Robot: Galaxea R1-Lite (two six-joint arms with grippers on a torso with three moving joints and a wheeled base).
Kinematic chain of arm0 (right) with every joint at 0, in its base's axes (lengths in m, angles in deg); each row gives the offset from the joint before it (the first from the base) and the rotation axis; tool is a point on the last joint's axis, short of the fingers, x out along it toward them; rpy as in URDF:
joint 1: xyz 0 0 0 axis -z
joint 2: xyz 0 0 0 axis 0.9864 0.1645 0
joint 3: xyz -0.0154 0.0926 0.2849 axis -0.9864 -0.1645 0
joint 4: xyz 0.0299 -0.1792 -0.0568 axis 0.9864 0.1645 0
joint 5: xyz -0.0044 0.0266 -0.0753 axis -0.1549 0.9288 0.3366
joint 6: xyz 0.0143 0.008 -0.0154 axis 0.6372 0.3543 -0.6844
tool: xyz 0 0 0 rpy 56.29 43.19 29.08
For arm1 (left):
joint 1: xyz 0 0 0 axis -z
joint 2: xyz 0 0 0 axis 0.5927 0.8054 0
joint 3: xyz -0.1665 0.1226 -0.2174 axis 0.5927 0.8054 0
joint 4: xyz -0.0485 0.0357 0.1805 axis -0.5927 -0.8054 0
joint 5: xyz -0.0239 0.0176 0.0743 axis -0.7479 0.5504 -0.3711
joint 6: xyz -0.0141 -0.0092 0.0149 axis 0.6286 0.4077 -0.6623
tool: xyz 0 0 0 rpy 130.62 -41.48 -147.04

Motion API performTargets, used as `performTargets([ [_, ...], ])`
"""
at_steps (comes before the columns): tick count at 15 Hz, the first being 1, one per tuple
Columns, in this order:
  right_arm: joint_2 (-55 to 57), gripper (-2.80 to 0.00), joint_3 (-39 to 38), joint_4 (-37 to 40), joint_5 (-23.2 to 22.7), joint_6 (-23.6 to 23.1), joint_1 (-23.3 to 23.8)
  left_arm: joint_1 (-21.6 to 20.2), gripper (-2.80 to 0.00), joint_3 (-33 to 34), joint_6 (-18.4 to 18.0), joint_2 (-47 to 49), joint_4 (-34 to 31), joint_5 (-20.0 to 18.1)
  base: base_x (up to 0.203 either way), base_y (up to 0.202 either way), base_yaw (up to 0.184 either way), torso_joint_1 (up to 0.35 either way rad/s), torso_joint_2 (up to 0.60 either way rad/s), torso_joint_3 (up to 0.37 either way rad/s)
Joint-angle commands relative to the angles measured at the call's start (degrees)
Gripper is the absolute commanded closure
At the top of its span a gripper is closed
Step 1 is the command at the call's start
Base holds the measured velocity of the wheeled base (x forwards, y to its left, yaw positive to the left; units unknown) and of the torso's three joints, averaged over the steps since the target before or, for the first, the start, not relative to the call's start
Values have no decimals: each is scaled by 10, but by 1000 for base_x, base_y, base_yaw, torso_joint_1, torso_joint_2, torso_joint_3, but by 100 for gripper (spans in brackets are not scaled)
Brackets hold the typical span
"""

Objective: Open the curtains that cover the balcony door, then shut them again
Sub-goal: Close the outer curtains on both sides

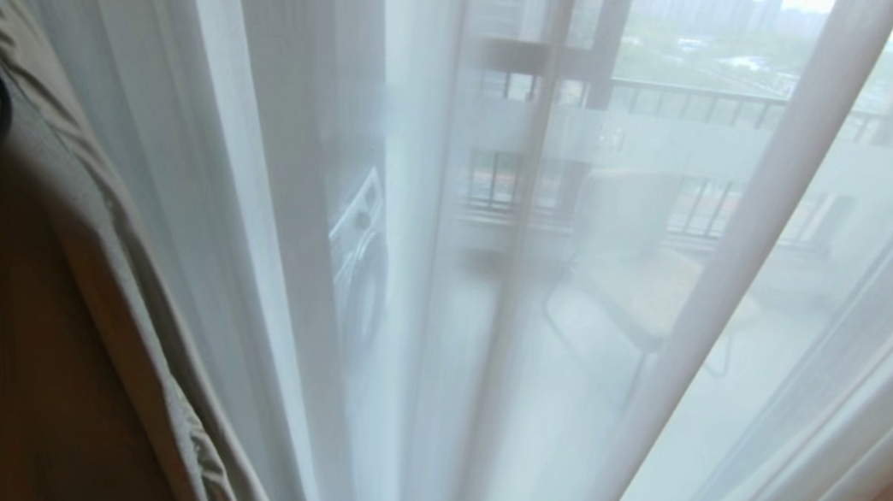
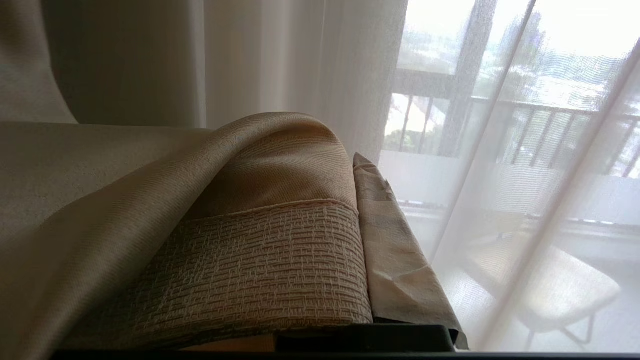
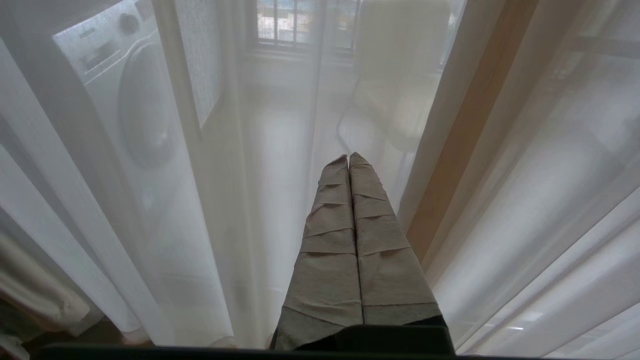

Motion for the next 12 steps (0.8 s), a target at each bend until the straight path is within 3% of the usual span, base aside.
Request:
performTargets([
  [1,0,0,0,0,0,0,0,2,0,6,1,-9,0,-8,0,0,0,0,0,0],
  [2,0,0,0,0,0,0,0,2,-280,13,1,-14,-1,-22,0,0,0,0,0,0],
  [12,0,0,0,0,0,0,0,0,-280,41,2,-101,-14,-28,0,0,0,0,0,0],
])
